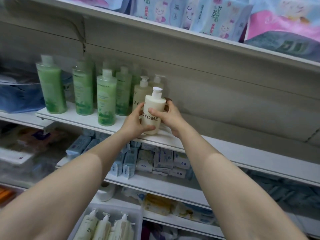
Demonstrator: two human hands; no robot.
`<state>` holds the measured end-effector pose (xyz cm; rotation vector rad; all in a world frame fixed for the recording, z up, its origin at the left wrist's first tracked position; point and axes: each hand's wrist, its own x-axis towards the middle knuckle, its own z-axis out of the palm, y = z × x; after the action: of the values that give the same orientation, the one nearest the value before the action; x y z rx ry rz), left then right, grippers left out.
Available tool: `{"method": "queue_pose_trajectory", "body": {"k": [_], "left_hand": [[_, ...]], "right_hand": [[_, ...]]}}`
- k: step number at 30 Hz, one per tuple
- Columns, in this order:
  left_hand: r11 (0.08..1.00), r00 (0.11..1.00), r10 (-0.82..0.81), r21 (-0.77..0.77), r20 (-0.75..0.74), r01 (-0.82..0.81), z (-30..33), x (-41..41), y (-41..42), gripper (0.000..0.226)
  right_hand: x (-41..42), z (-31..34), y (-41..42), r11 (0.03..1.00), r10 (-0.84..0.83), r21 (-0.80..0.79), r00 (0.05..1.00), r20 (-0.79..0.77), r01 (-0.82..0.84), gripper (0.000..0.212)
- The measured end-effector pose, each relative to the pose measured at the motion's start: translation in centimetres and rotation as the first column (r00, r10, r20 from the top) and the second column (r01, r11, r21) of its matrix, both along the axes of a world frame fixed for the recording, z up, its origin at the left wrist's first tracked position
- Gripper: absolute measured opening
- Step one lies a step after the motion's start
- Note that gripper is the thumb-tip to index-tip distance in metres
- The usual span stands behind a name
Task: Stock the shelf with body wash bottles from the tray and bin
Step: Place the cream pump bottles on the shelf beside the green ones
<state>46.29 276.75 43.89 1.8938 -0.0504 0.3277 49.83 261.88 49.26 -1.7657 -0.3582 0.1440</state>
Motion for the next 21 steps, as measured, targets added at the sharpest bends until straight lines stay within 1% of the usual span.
{"method": "queue_pose_trajectory", "body": {"k": [3, 8, 11, 14, 19, 21], "left_hand": [[1.0, 1.0, 0.001, 0.013, -0.01, -0.001, 0.0, 0.2, 0.1, 0.098], [1.0, 1.0, -0.01, -0.007, -0.022, 0.009, -0.2, 0.2, 0.5, 0.099], [1.0, 0.999, -0.023, -0.009, -0.027, 0.023, -0.3, 0.0, 0.6, 0.097], [0.999, 0.998, -0.048, 0.004, -0.029, 0.048, -0.5, -0.3, 0.9, 0.09], [0.996, 0.997, -0.08, 0.027, -0.022, 0.081, -0.9, -1.5, 1.2, 0.085], [0.997, 0.997, -0.072, 0.03, -0.022, 0.073, -1.0, -2.3, 1.3, 0.084]], "right_hand": [[0.1, 0.0, 0.2, 1.0, -0.001, 0.003, 1.0, -0.014, 0.001, 0.073], [0.1, -0.2, 0.3, 1.0, -0.002, 0.003, 1.0, -0.029, 0.002, 0.078], [-0.3, -0.3, 0.4, 1.0, -0.012, 0.018, 1.0, -0.029, 0.013, 0.076], [-0.6, -0.6, 0.5, 0.999, -0.039, 0.022, 0.999, -0.012, 0.04, 0.072], [-1.3, -2.6, 0.5, 0.995, -0.095, -0.006, 0.995, -0.032, 0.095, 0.079], [-2.1, -3.6, 0.6, 0.99, -0.14, -0.009, 0.99, -0.02, 0.14, 0.076]]}}
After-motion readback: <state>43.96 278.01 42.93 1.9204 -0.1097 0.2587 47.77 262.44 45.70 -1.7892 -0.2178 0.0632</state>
